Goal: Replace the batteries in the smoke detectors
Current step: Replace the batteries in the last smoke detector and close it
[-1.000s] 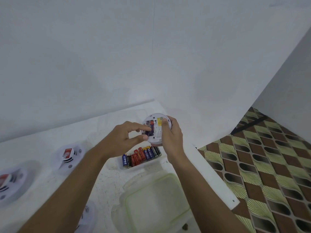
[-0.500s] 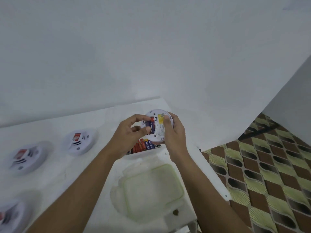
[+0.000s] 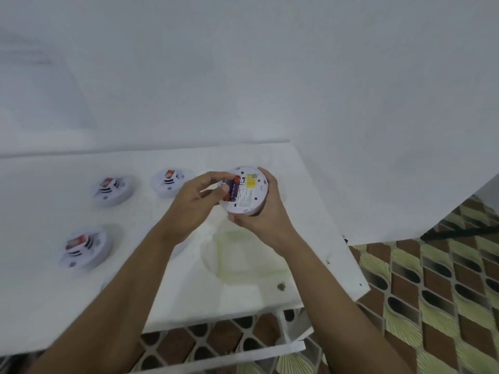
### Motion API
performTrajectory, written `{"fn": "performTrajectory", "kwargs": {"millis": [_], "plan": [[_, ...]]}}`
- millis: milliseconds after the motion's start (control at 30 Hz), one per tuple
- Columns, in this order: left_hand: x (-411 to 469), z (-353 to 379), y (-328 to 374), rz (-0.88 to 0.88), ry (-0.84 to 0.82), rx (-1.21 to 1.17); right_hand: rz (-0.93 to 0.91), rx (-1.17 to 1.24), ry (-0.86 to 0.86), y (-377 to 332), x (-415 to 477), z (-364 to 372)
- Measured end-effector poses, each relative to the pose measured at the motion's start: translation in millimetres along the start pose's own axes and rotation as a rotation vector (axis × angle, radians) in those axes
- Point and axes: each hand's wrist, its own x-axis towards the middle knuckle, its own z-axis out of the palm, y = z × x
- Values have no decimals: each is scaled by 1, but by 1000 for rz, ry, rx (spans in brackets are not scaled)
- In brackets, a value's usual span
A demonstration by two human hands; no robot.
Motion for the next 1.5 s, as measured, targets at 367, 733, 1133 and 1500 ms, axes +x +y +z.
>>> {"fn": "performTrajectory", "kwargs": {"millis": [367, 733, 1133, 1500], "plan": [[-115, -77, -33, -223, 404, 704, 32, 53, -147, 3, -41, 66], [-159, -115, -68, -552, 68, 1006, 38, 67, -235, 16, -58, 108], [-156, -162, -36, -250, 522, 552, 108, 47, -268, 18, -56, 152], [-153, -184, -12, -169, 780, -330, 96, 93, -313, 2, -45, 216]]}}
